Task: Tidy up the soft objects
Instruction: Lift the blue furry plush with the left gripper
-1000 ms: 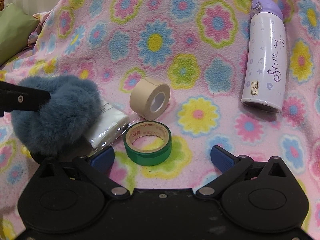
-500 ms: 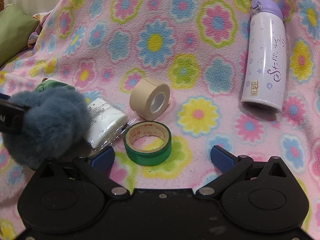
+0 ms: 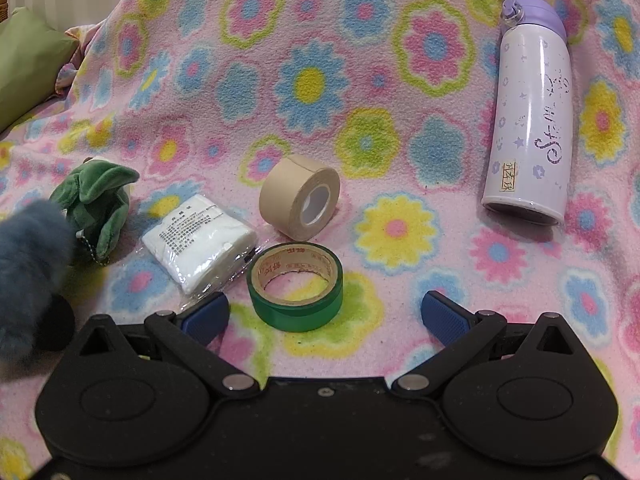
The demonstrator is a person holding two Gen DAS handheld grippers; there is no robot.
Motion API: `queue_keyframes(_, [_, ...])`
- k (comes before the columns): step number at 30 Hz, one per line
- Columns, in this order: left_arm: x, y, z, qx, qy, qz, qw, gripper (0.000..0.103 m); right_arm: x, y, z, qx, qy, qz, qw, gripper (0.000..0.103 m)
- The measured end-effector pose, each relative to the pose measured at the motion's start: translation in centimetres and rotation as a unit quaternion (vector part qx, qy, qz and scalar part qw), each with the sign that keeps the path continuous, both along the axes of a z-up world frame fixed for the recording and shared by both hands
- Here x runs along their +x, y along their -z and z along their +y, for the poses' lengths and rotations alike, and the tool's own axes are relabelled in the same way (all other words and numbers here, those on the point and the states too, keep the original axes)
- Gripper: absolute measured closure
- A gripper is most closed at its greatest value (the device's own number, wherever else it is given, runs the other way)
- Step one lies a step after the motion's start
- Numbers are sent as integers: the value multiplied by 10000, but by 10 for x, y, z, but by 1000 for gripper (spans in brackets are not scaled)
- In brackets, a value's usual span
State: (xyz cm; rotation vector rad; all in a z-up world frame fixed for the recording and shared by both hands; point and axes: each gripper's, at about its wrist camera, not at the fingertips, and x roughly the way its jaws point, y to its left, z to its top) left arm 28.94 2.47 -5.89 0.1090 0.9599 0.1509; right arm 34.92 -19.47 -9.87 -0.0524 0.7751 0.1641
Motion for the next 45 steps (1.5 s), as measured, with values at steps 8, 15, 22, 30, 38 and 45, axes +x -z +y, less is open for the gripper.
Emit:
queue_keyframes(8, [-14, 5, 21, -36, -144, 44, 9999, 8, 0, 0, 0, -2, -1, -3, 10000, 0])
queue_keyframes(15, [-15, 0, 29, 292, -313, -225, 9988, 8, 0, 0, 0, 0, -1, -6, 10000, 0])
queue_keyframes(22, [-5, -3, 40, 825, -621, -549, 9931, 8, 0, 0, 1, -2, -1, -10, 10000, 0])
queue_keyframes(30, [-9, -10, 46, 362, -425, -712, 9959, 8, 0, 0, 1, -1, -2, -13, 10000, 0])
queue_keyframes(38, [-7, -20, 34, -500, 100, -836, 9952, 7, 0, 0, 1, -3, -2, -11, 10000, 0])
queue_keyframes(45, [4, -4, 26, -694, 186, -708, 9949, 3, 0, 0, 1, -3, -3, -8, 10000, 0])
